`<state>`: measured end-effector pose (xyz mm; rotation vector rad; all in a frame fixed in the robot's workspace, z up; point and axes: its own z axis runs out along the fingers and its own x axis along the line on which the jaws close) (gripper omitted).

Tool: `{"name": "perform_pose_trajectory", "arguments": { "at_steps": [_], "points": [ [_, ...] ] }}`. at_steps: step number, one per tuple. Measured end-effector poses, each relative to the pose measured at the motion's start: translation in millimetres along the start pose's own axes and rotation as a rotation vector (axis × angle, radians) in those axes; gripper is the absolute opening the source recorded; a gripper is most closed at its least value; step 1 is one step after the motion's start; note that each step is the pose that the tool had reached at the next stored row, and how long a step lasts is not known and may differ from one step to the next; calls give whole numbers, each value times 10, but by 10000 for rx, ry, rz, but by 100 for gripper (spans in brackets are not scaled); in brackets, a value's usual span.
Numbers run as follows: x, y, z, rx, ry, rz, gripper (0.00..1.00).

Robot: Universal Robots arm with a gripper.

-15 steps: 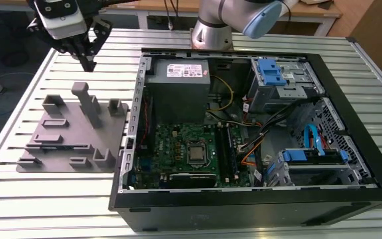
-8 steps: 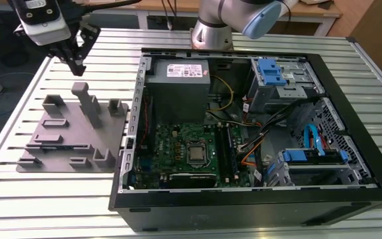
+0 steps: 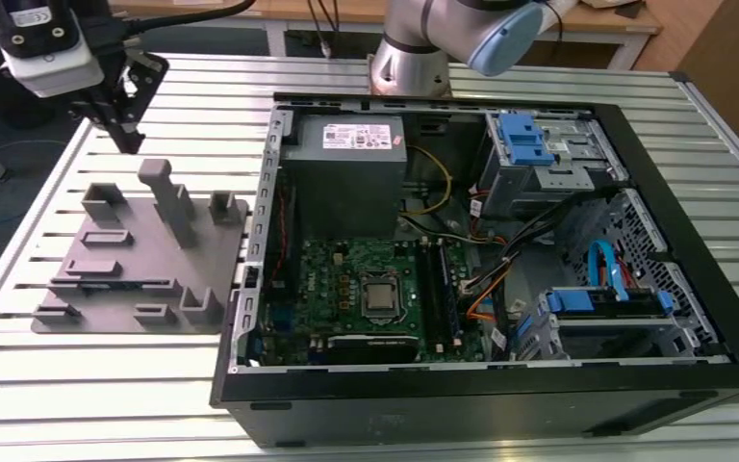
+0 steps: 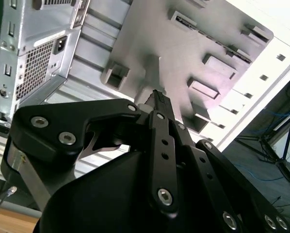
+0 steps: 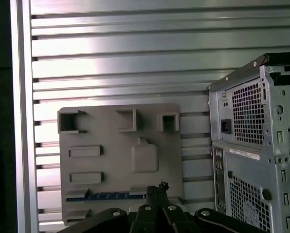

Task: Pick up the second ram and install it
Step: 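Reach for the second ram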

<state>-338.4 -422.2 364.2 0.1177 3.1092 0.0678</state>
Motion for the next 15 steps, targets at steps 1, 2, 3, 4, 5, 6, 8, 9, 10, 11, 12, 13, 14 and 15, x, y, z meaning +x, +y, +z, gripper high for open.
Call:
{"name": "perform_pose_trajectory", "arguments": {
  "at_steps": [1, 2, 3, 4, 5, 6, 8, 9, 10, 11, 12, 13, 14, 15],
  "points": [
    [26, -6, 6, -1, -1, 0, 7],
    [50, -11, 10, 1, 0, 0, 7],
    [73, -16, 15, 1, 0, 0, 7],
    [95, -20, 21, 0, -1, 1, 7],
    [115, -24, 27, 0, 0, 1, 7],
    [136, -28, 32, 0, 0, 1, 7],
    [176, -35, 43, 0, 0, 0, 7],
    [199, -40, 49, 0, 0, 0, 7],
    [218, -43, 55, 0, 0, 0, 7],
    [238, -47, 61, 0, 0, 0, 7],
    [257, -51, 66, 0, 0, 0, 7],
    [276, -54, 73, -1, -1, 0, 7],
    [297, -58, 78, 0, 0, 0, 7],
    [318, -62, 84, 0, 0, 0, 7]
  ]
}}
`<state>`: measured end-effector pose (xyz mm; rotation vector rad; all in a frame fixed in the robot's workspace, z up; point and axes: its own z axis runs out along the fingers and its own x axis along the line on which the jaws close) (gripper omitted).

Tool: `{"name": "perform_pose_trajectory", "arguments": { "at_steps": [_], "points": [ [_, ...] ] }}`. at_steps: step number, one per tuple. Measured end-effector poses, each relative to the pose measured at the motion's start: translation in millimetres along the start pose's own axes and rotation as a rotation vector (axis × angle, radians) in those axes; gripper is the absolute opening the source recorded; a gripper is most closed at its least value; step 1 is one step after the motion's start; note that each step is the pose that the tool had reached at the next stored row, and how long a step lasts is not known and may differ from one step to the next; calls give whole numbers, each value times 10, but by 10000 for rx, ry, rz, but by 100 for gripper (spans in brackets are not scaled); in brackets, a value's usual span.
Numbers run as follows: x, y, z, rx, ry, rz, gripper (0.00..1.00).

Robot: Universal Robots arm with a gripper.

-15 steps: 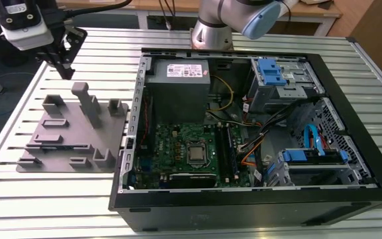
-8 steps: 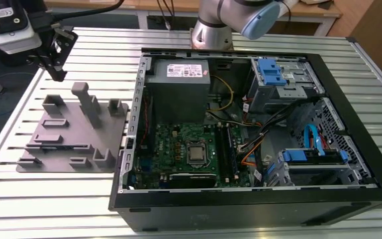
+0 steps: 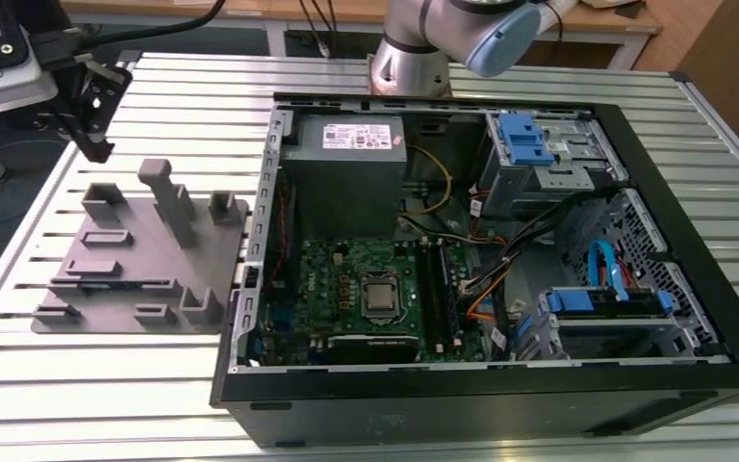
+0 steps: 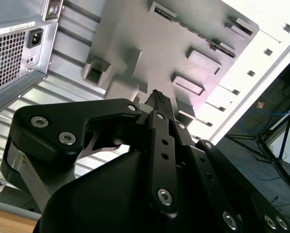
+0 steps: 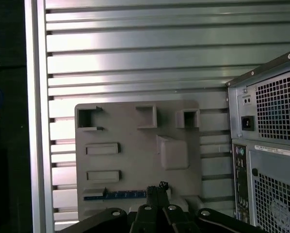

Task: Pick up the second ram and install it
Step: 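Reach for the second ram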

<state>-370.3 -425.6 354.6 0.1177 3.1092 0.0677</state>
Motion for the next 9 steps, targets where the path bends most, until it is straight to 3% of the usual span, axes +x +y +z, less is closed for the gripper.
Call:
{"name": "perform_pose_trajectory", "arguments": {
  "at_steps": [9],
  "points": [
    [161, -31, 59, -1, 0, 0, 7]
  ]
}}
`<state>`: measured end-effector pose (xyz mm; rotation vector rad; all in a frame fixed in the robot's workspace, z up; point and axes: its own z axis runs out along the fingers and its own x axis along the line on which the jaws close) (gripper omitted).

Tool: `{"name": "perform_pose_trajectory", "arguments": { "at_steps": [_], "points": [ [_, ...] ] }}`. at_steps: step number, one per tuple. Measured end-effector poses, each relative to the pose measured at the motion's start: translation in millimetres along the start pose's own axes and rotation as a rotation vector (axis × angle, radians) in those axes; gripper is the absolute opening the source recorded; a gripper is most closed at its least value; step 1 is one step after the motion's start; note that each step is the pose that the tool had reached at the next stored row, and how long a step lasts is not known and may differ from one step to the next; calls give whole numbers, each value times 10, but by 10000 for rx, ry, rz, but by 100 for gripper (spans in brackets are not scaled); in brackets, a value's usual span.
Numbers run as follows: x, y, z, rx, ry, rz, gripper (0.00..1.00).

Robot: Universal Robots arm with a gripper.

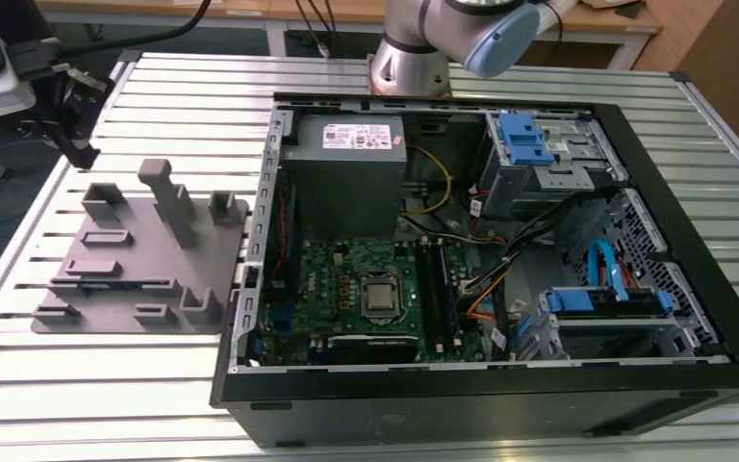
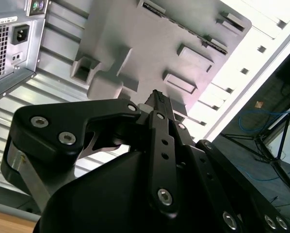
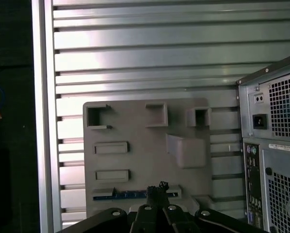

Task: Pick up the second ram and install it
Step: 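Reach for the second ram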

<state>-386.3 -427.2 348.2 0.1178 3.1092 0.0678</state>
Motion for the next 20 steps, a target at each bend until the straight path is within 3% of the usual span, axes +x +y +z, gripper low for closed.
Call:
{"name": "perform_pose_trajectory", "arguments": {
  "at_steps": [8, 20],
  "points": [
    [94, -17, 104, 0, -1, 0, 7],
    [108, -28, 317, 0, 0, 0, 7]
  ]
}}
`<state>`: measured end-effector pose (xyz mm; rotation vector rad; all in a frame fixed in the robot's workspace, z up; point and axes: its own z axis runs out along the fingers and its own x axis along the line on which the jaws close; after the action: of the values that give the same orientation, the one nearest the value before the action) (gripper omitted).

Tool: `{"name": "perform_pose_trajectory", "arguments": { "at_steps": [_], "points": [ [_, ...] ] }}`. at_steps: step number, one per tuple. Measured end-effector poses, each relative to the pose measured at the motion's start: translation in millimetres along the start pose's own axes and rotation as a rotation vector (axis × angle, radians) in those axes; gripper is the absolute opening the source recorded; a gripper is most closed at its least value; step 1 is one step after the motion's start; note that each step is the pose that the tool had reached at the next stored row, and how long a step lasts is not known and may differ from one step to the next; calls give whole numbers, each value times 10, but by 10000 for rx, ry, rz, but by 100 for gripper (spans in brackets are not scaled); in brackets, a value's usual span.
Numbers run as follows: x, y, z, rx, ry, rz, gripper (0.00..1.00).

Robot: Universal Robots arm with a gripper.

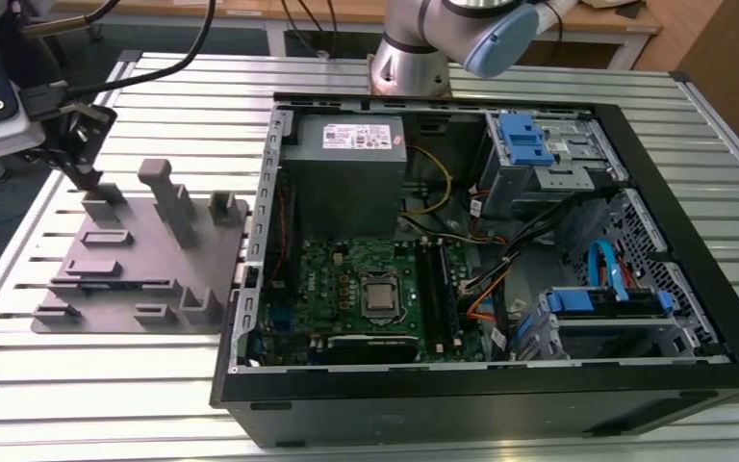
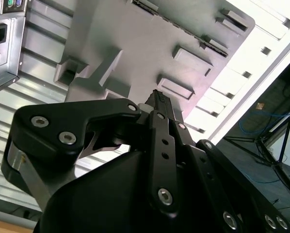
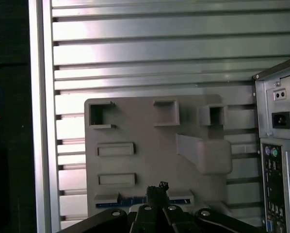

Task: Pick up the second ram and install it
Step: 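Reach for the second ram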

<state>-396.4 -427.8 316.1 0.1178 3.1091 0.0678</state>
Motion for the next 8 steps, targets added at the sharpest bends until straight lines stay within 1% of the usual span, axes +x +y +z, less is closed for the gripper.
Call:
{"name": "perform_pose_trajectory", "arguments": {
  "at_steps": [8],
  "points": [
    [5, -7, 146, -1, 0, -1, 7]
  ]
}}
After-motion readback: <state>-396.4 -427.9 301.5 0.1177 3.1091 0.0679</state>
